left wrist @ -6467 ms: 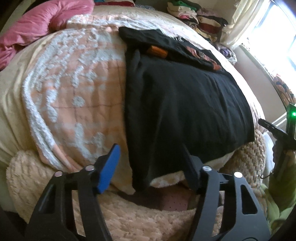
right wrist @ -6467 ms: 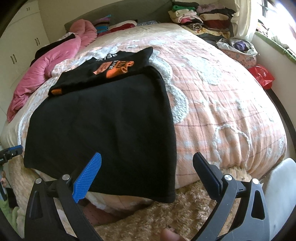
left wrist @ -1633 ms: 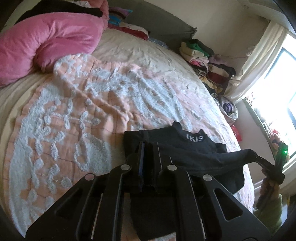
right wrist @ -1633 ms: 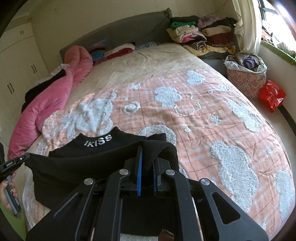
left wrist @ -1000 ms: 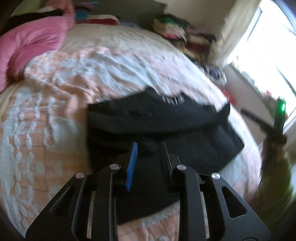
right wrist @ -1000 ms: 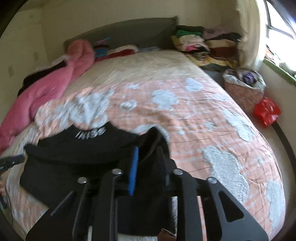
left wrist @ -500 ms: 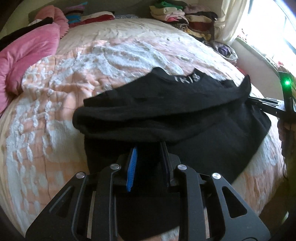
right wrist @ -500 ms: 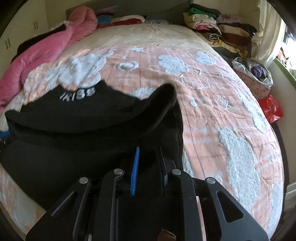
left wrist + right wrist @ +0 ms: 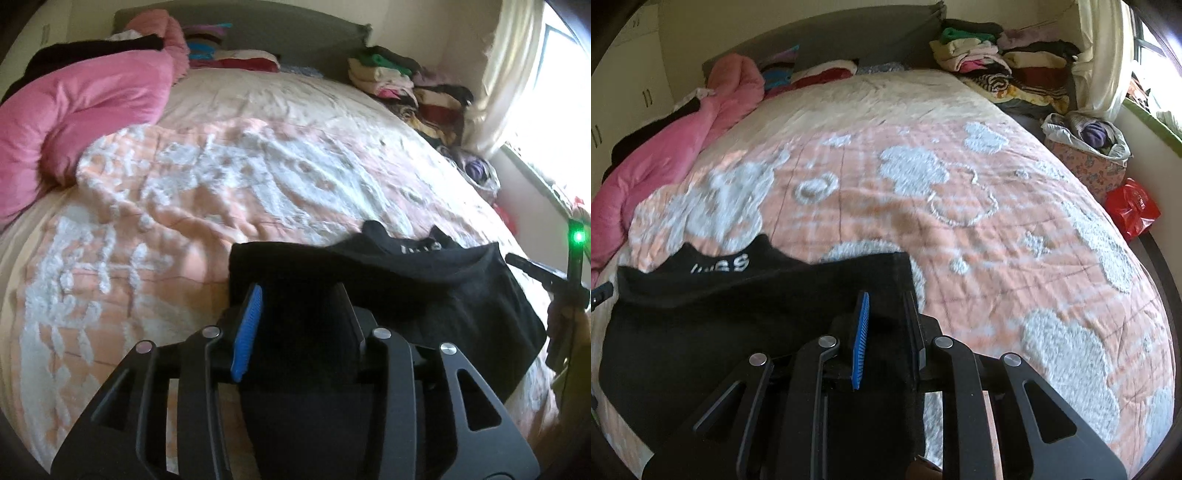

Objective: Fold small clothes
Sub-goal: 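Lower the held hem onto the folded sleeves near the collar with both tools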

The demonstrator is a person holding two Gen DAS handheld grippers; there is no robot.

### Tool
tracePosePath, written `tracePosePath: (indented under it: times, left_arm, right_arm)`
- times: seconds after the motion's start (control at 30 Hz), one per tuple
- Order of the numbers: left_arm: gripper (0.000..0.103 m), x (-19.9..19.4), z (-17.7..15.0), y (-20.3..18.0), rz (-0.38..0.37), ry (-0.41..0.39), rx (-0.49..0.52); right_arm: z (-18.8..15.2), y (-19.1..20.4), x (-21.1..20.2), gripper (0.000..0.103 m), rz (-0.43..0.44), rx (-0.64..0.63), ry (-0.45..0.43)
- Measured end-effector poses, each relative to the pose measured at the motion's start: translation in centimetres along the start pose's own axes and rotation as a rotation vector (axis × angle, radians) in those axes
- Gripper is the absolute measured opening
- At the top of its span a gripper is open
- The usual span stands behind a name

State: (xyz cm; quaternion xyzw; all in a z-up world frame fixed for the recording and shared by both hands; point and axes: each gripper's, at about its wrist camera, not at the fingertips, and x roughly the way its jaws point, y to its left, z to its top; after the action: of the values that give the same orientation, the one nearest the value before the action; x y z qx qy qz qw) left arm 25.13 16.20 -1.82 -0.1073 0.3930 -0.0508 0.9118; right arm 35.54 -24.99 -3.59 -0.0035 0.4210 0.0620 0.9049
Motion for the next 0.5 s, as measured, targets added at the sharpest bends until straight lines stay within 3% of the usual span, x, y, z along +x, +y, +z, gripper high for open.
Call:
tracePosePath:
  times: [0.03,0.17,0.27,0.33,0.4,0.47,0.5]
  left_arm:
    - [0.032,0.0,0.0,0.2,0.002,-0.001,-0.010]
    - [0.048,1.1,-0.2,1.6,-0.001,0.028,-0.066]
    - [0.048,2.0,-0.5,2.0,-0.004,0.046,-0.082]
    - [0.048,2.3,-0.6,1.8,-0.006,0.044,-0.066]
    - [0.043,2.4,-0.7,1.4,0.000,0.044,-0.047]
    - [0.008,2.4,-0.8,1.0,0.043,0.037,-0.006]
    - [0.005,2.2,-0.8,0.8,0.047,0.025,0.012]
  right_arm:
    - [0.1,-0.1,0.1,0.020,0.002,0.001,-0.002]
    - [0.0,0.1,0.7,0.055,-0.015,-0.020,0.006]
    - [-0.1,0.2,1.1,0.055,-0.036,-0.033,0.011]
    - [-0.3,0.0,1.4,0.048,-0.019,-0.029,0.026]
    - [-0.4,0.0,1.6,0.011,-0.003,-0.025,0.038]
    - [-0.5,0.1,1.5,0.008,0.002,-0.027,0.036]
    - [-0.5,0.2,1.3,0.007,0.002,-0.027,0.027]
